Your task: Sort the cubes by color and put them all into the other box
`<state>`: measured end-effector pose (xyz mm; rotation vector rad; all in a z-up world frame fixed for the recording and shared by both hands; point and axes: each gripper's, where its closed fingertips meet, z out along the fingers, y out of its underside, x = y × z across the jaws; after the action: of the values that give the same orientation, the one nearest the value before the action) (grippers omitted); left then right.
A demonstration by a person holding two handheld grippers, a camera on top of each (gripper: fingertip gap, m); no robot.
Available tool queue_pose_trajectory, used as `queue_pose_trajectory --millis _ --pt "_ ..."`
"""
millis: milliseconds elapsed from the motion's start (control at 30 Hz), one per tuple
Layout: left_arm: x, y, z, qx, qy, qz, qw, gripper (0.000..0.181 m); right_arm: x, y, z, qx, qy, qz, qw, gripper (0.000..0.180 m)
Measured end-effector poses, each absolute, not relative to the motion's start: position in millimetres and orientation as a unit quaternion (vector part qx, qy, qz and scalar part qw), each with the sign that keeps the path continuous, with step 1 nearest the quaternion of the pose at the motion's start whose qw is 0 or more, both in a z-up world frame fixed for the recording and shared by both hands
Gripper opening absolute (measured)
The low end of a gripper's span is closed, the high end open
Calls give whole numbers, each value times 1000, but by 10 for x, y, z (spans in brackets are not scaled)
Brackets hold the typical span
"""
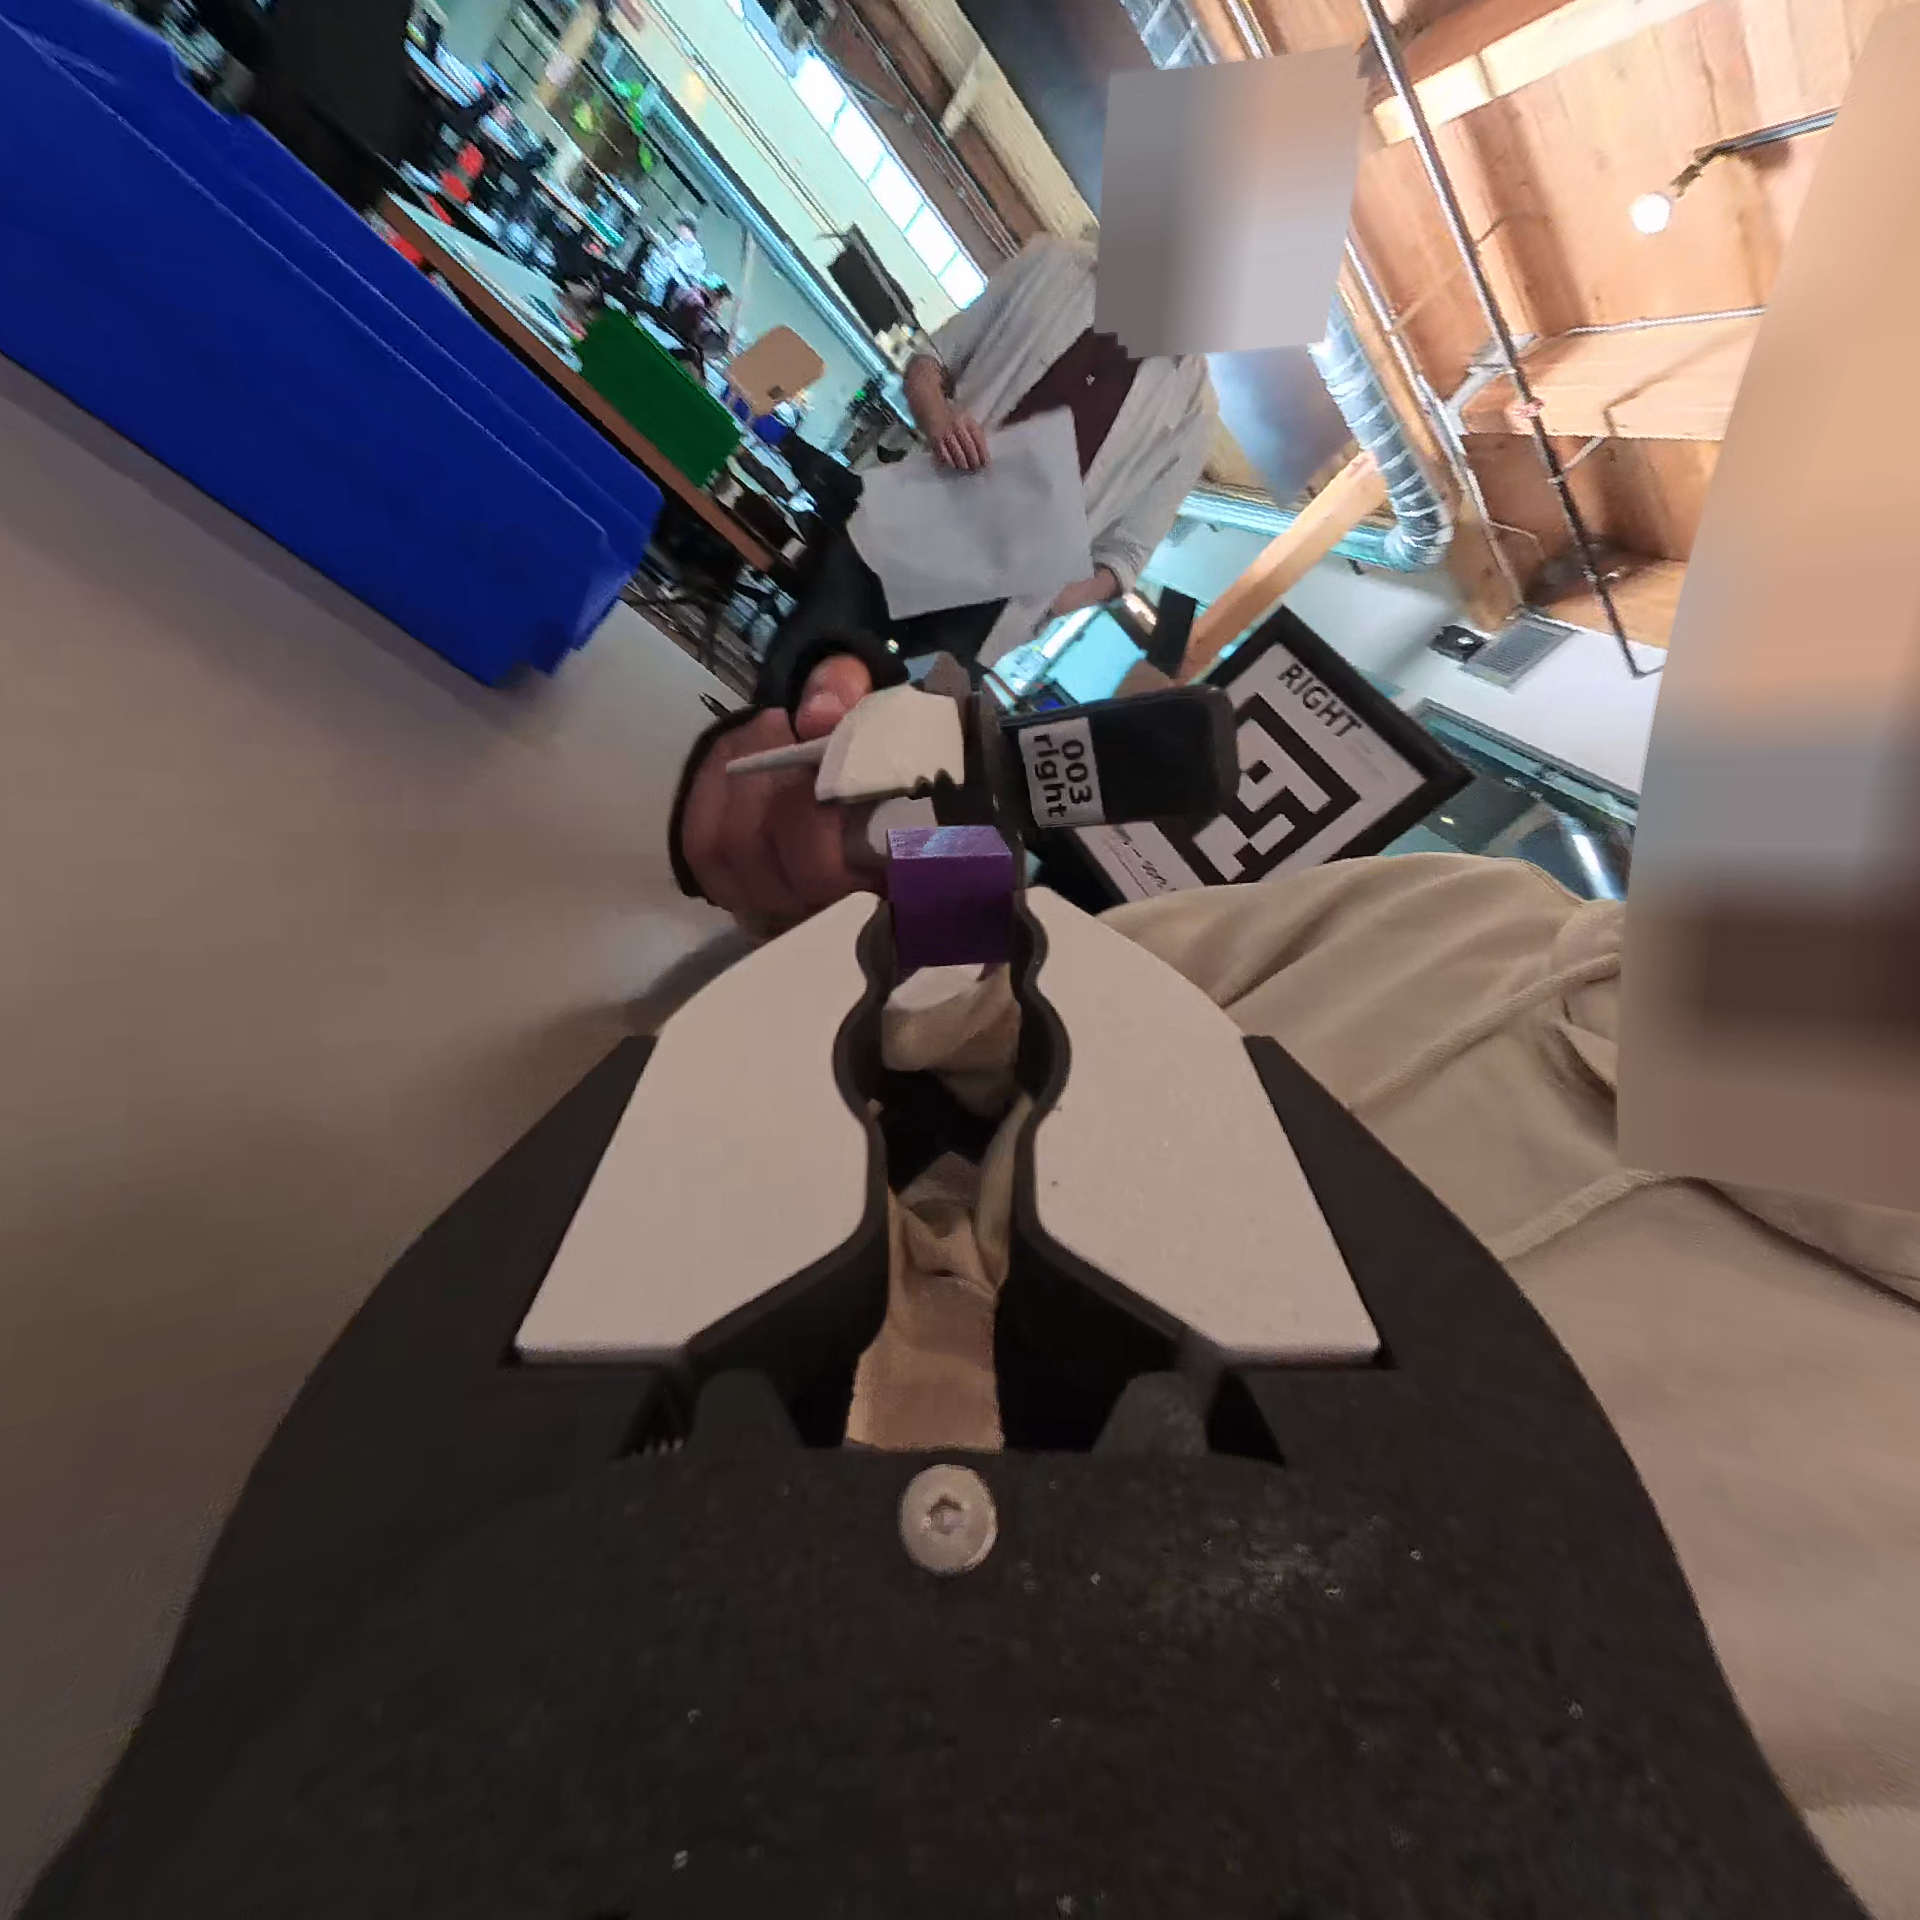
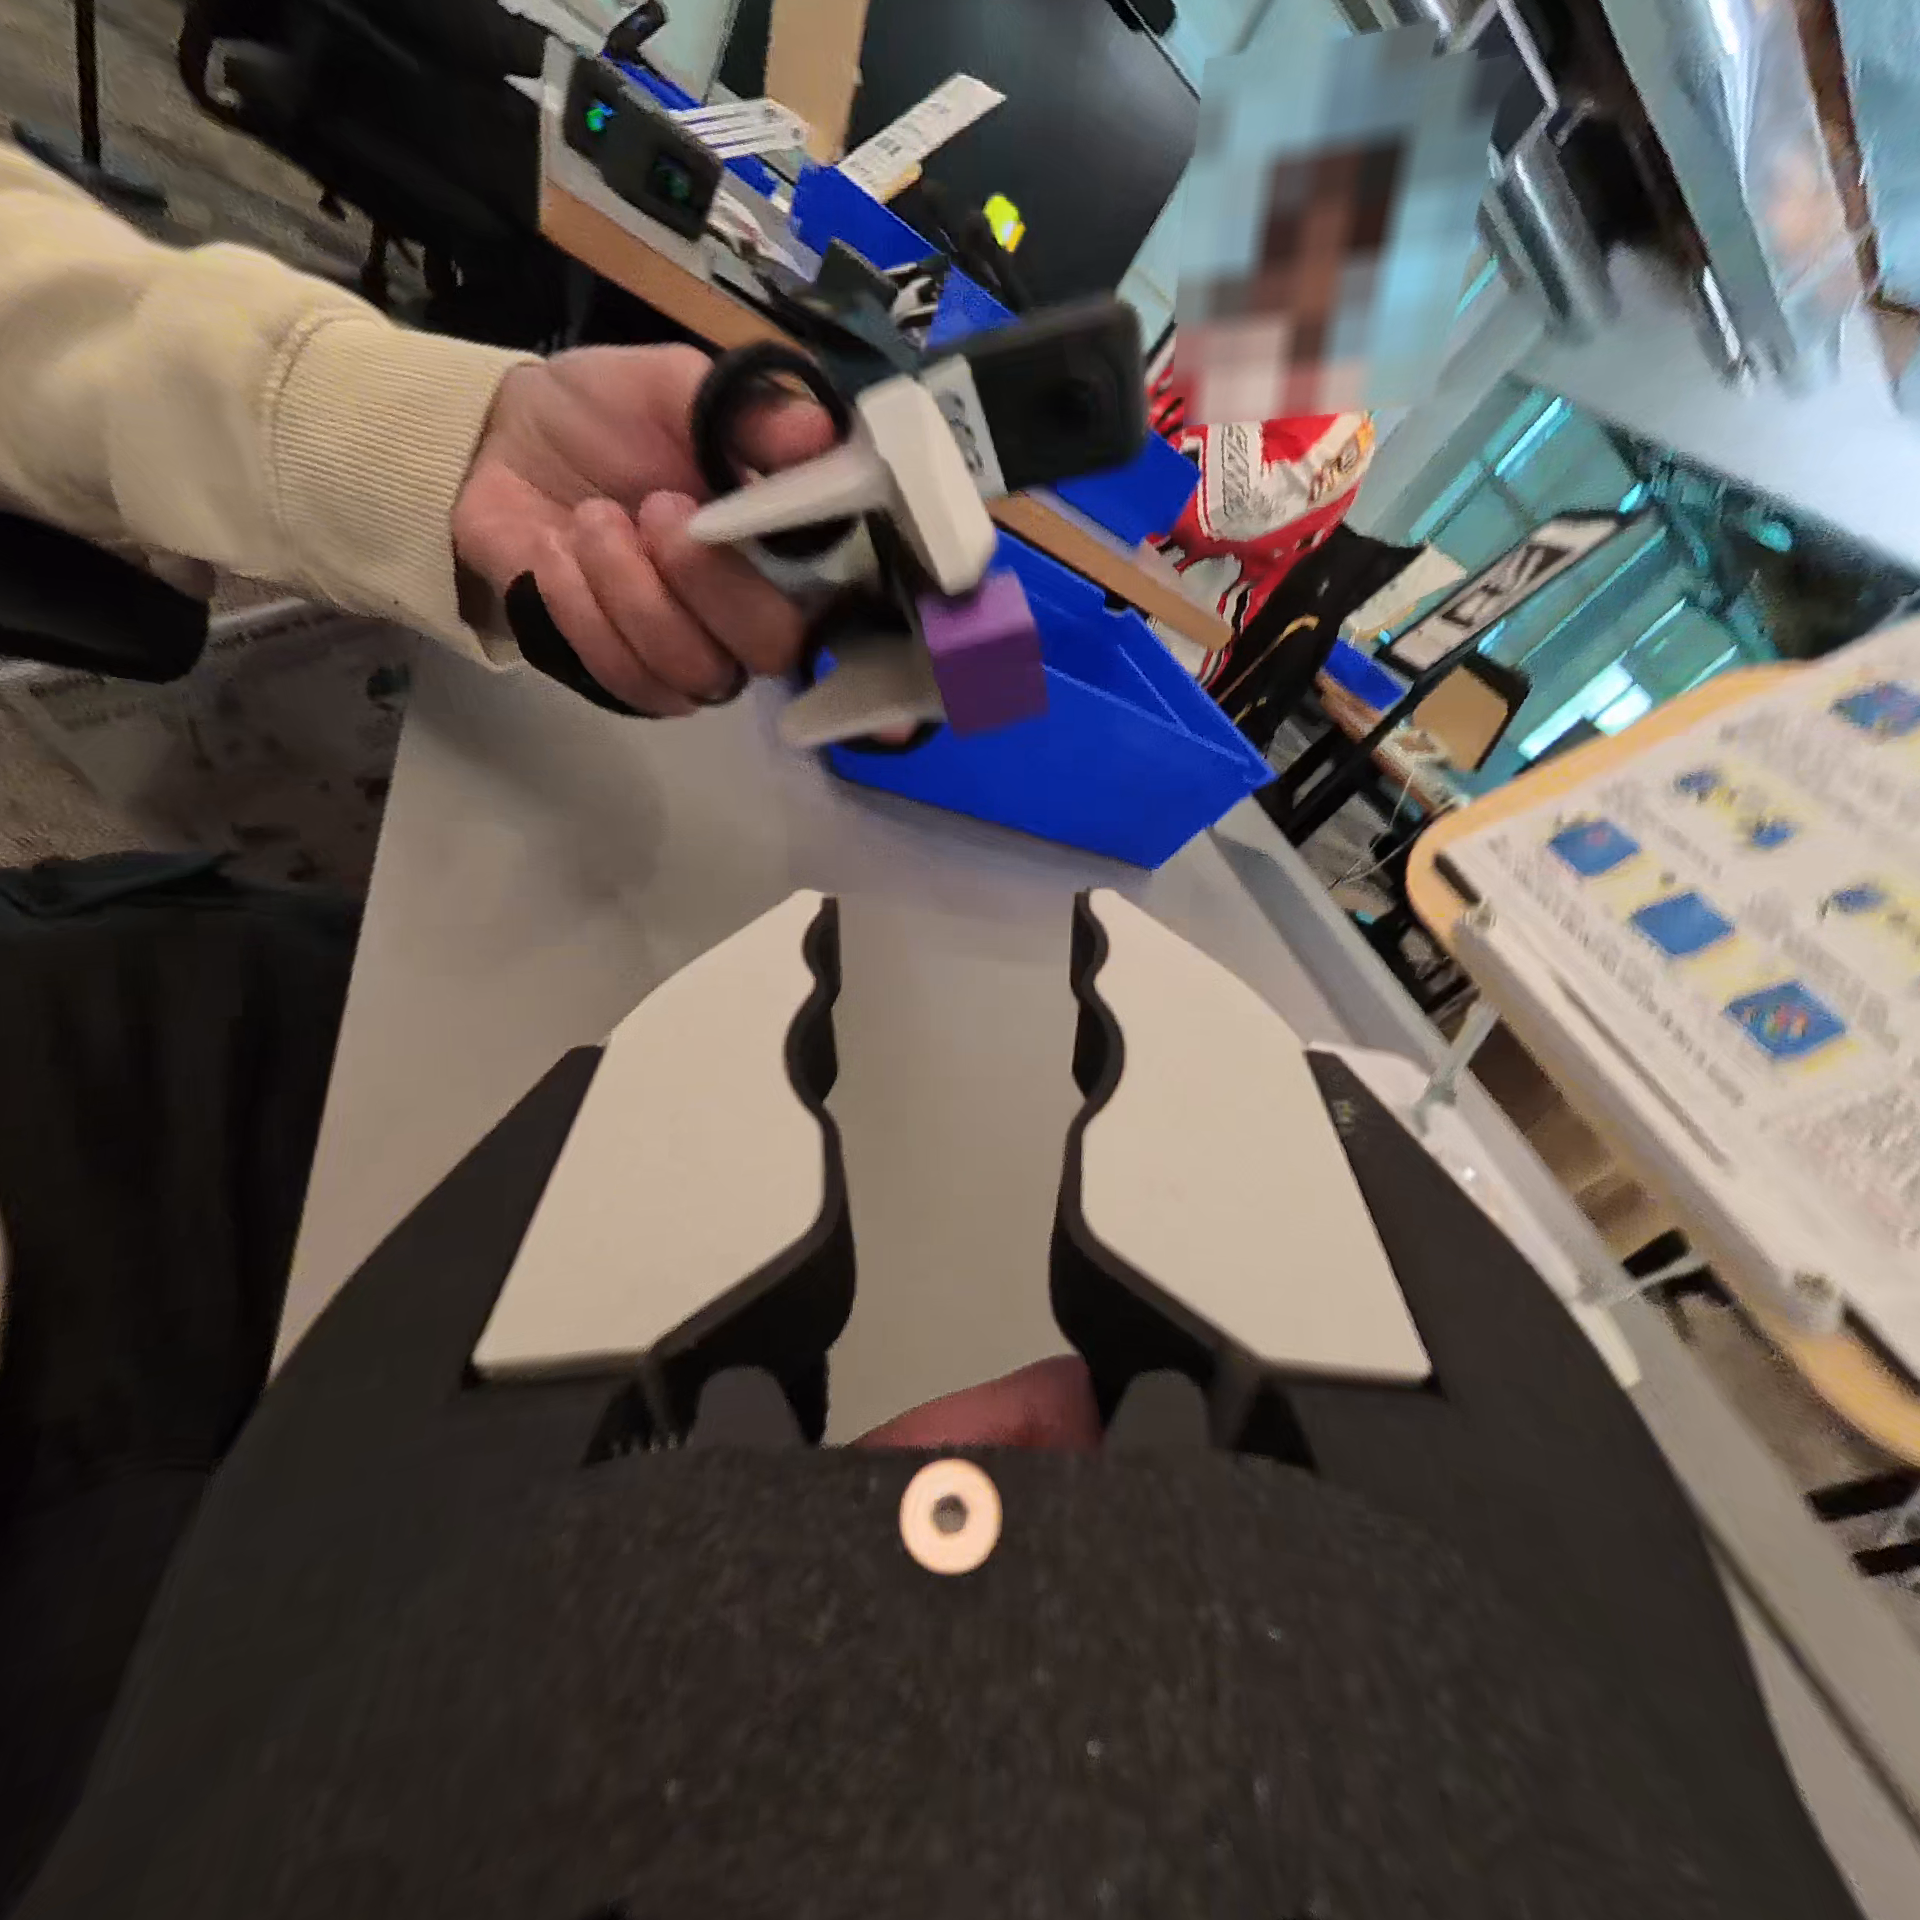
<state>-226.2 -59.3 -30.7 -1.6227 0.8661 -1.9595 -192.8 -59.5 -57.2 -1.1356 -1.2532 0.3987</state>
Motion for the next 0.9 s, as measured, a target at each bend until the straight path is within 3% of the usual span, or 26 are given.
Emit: queue_pose_trajectory --millis 200,400,533,633,667,800,900 --pt "-2019 -787 -467 -581 321 -730 162 21 -2068 -671 -563 -472 -568 147 658 43" --pt "-1923 -860 -532 -579 322 -736 138 21 -2052 -743 -570 -458 -578 151 658 23" --pt "-1887 -894 -549 -577 320 -742 121 24 -2014 -784 -566 -460 -581 153 654 22" --pt "-1911 -846 -679 -617 332 -695 160 58 -1862 -783 -524 -479 -562 161 655 22" --pt "-1948 -826 -739 -634 340 -670 183 62 -1747 -743 -497 -492 -549 153 658 22" --pt "-2184 -695 -962 -692 360 -546 306 61 -780 -269 -178 -579 -452 64 676 22" --pt "-2282 -728 -947 -693 343 -540 331 57 345 301 42 -696 -322 31 641 22"
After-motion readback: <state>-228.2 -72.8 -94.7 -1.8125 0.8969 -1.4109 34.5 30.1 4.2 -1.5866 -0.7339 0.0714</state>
